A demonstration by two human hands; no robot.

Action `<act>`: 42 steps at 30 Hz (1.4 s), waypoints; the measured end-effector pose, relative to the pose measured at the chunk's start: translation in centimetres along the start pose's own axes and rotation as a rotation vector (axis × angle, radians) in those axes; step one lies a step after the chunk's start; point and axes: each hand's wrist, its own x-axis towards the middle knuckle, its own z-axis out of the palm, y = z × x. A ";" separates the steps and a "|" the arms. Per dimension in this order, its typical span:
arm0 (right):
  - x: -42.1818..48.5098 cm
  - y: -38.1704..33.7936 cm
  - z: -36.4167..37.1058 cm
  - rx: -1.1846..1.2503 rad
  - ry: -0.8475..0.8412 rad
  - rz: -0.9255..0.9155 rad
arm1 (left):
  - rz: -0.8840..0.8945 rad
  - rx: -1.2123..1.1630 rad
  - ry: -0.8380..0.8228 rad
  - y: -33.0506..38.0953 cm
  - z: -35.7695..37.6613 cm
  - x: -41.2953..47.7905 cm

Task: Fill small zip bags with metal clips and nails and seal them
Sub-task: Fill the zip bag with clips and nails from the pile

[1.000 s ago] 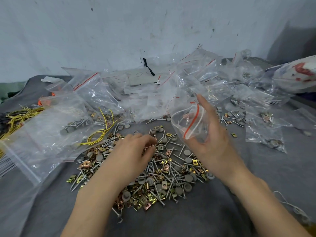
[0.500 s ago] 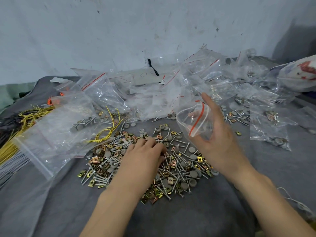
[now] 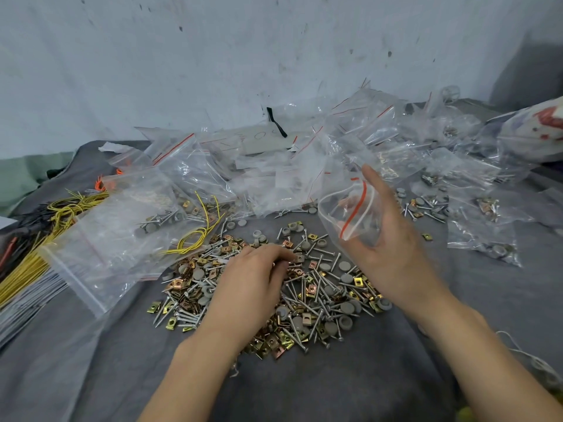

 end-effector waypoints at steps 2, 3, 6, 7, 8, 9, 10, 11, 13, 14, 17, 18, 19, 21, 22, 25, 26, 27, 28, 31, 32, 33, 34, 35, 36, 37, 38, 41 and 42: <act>0.0 0.0 0.1 0.008 -0.006 0.001 | -0.052 -0.075 0.041 0.1 -0.1 0.0; 0.0 0.0 0.1 0.017 -0.010 0.003 | -0.089 -0.144 0.067 0.2 -0.1 0.1; 0.0 0.1 0.4 0.031 -0.016 0.003 | -0.213 -0.444 0.152 0.4 -0.5 0.3; 0.1 0.1 0.5 0.026 -0.020 0.003 | -0.251 -0.540 0.165 0.5 -0.6 0.5; 0.1 0.1 0.6 0.019 -0.027 0.006 | -0.287 -0.633 0.167 0.5 -0.8 0.7; 0.2 0.1 0.7 0.012 -0.032 0.008 | -0.317 -0.724 0.162 0.6 -0.9 0.9; 0.2 0.1 0.7 0.008 -0.036 0.008 | -0.339 -0.804 0.159 0.7 -1.0 1.1; 0.3 0.1 0.8 0.006 -0.038 0.005 | -0.354 -0.870 0.159 0.9 -1.1 1.3; 0.4 0.2 0.9 0.001 -0.047 -0.001 | -0.375 -0.958 0.175 1.0 -1.0 1.8; 0.5 0.2 0.9 -0.005 -0.054 -0.006 | -0.379 -0.984 0.187 1.0 -0.9 2.1; 0.6 0.1 1.0 -0.026 -0.075 -0.007 | -0.389 -1.079 0.226 1.4 -0.9 3.1; 0.6 0.0 1.0 -0.025 -0.081 -0.005 | -0.397 -1.116 0.236 1.6 -1.0 3.4; 0.6 0.0 1.0 -0.023 -0.088 -0.001 | -0.407 -1.149 0.244 1.8 -1.0 3.7; 0.5 0.0 1.1 -0.025 -0.102 0.002 | -0.419 -1.200 0.252 2.3 -1.1 4.1; 0.5 0.1 1.2 -0.032 -0.107 0.004 | -0.420 -1.225 0.253 2.5 -1.2 4.3; 0.5 0.3 1.3 -0.063 -0.120 -0.005 | -0.430 -1.307 0.244 2.9 -1.4 4.5; 0.5 0.3 1.4 -0.075 -0.121 -0.010 | -0.440 -1.335 0.238 2.9 -1.5 4.5; 0.5 0.2 1.4 -0.082 -0.117 -0.012 | -0.452 -1.370 0.233 2.9 -1.6 4.6; 0.6 0.2 1.5 -0.083 -0.115 -0.008 | -0.465 -1.409 0.228 2.8 -1.7 4.6; 0.6 -0.1 1.6 -0.081 -0.116 -0.004 | -0.523 -1.526 0.208 2.5 -1.8 4.4; 0.6 -0.1 1.7 -0.080 -0.116 -0.004 | -0.547 -1.556 0.200 2.4 -1.8 4.4; 0.6 -0.1 1.7 -0.080 -0.118 -0.005 | -0.570 -1.576 0.191 2.3 -1.8 4.4; 0.6 -0.2 1.7 -0.083 -0.120 -0.008 | -0.589 -1.587 0.180 2.2 -1.8 4.3; 0.6 -0.2 1.8 -0.088 -0.121 -0.011 | -0.603 -1.589 0.164 2.1 -1.8 4.2; 0.6 -0.3 1.8 -0.090 -0.123 -0.010 | -0.610 -1.584 0.144 1.9 -1.9 4.1; 0.7 -0.3 1.8 -0.086 -0.127 -0.006 | -0.613 -1.577 0.127 1.8 -1.9 4.0; 0.7 -0.3 1.8 -0.075 -0.131 -0.003 | -0.613 -1.568 0.116 1.5 -2.0 3.8; 0.9 -0.1 1.7 -0.016 -0.125 0.003 | -0.626 -1.560 0.135 0.8 -2.1 3.6; 0.9 0.0 1.6 0.023 -0.116 0.015 | -0.630 -1.557 0.148 0.6 -2.1 3.6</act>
